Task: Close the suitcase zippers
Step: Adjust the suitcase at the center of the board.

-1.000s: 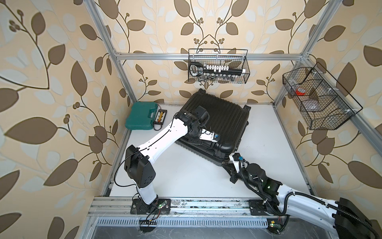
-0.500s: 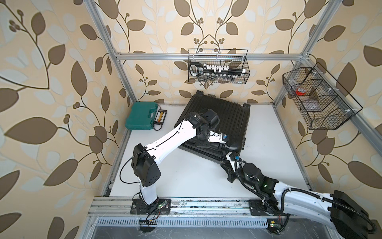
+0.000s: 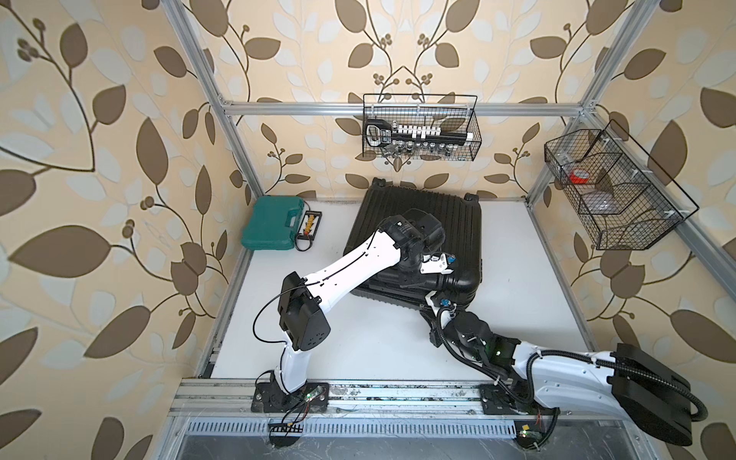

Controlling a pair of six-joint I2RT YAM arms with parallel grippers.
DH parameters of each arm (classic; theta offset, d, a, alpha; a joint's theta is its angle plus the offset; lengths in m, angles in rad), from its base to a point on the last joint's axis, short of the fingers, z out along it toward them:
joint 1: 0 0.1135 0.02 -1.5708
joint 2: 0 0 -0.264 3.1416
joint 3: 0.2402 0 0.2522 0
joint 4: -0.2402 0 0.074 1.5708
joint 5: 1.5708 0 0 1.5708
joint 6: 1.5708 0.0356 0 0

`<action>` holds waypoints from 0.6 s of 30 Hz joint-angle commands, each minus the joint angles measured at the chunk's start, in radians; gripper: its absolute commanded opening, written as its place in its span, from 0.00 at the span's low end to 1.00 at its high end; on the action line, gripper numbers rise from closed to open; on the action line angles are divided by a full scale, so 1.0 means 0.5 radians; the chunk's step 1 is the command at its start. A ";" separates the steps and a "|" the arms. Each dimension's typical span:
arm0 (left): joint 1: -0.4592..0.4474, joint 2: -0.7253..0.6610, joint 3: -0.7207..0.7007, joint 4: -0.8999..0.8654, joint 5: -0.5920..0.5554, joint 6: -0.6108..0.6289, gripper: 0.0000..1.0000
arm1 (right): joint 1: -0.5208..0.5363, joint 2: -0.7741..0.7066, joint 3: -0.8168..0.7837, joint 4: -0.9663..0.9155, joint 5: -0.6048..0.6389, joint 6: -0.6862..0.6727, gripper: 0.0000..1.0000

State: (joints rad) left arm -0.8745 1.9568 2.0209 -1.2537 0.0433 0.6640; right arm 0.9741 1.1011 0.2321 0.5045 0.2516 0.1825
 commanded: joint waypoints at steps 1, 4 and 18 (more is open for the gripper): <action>-0.033 0.100 0.212 0.791 0.065 -0.482 0.19 | 0.158 0.065 0.154 0.239 -0.510 -0.146 0.00; -0.051 0.153 0.323 0.765 0.078 -0.567 0.19 | 0.192 0.135 0.211 0.243 -0.522 -0.181 0.00; -0.113 0.335 0.628 0.829 0.072 -0.810 0.17 | 0.387 0.430 0.446 0.280 -0.512 -0.232 0.00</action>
State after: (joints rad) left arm -0.9577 2.1235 2.2692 -1.1374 0.1539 0.3561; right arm 1.1019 1.3079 0.3950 0.5346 0.1978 0.1028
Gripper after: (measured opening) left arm 0.309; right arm 0.050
